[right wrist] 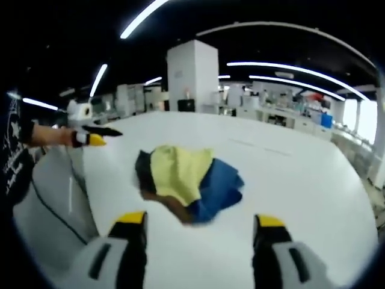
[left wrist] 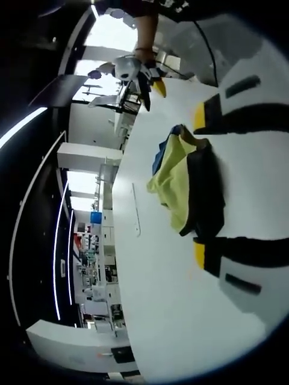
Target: Fold the garment on the visible template until the final outline fits inside the template.
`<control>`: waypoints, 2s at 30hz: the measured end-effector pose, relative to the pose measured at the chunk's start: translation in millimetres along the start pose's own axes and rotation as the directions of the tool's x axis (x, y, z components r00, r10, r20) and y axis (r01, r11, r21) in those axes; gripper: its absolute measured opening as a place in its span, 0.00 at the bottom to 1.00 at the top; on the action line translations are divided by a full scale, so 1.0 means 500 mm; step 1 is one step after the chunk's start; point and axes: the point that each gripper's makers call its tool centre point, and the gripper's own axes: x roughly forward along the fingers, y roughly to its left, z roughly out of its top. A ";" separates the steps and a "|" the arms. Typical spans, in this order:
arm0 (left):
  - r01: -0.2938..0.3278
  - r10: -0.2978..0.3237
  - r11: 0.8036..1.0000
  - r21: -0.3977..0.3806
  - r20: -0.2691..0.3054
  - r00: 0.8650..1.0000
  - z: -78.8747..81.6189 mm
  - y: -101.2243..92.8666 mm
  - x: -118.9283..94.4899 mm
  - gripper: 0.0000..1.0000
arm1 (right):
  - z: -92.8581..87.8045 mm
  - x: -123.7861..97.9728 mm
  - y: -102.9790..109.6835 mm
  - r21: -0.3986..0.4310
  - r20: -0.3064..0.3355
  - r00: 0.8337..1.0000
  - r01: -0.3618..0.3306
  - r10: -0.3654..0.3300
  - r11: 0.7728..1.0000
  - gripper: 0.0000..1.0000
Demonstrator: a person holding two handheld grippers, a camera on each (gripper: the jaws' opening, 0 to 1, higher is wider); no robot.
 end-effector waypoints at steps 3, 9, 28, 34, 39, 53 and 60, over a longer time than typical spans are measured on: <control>0.013 -0.013 1.000 0.022 -0.022 1.000 -0.002 -0.004 0.015 0.60 | -0.005 0.017 0.002 -0.025 -0.011 1.000 -0.022 0.021 0.999 0.60; 0.030 -0.029 0.999 0.018 -0.039 0.999 -0.010 -0.004 0.046 0.55 | -0.023 0.052 0.001 -0.071 -0.050 0.997 -0.065 0.061 0.995 0.52; 0.069 -0.058 0.995 0.070 -0.159 0.986 -0.078 0.012 0.134 0.38 | -0.062 0.136 0.009 -0.230 -0.165 0.975 -0.185 0.149 0.956 0.30; 0.068 -0.052 0.995 0.073 -0.194 0.980 -0.112 0.034 0.152 0.33 | -0.073 0.149 0.008 -0.263 -0.196 0.968 -0.206 0.157 0.943 0.26; 0.065 -0.043 0.994 0.090 -0.226 0.973 -0.126 0.045 0.160 0.28 | -0.073 0.156 0.006 -0.273 -0.201 0.965 -0.220 0.168 0.937 0.22; 0.064 -0.040 0.994 0.088 -0.253 0.967 -0.142 0.041 0.176 0.00 | -0.074 0.162 0.011 -0.264 -0.213 0.961 -0.231 0.177 0.936 0.03; 0.053 -0.032 0.996 0.073 -0.264 0.964 -0.139 0.035 0.167 0.00 | -0.075 0.159 0.014 -0.246 -0.209 0.961 -0.228 0.178 0.942 0.01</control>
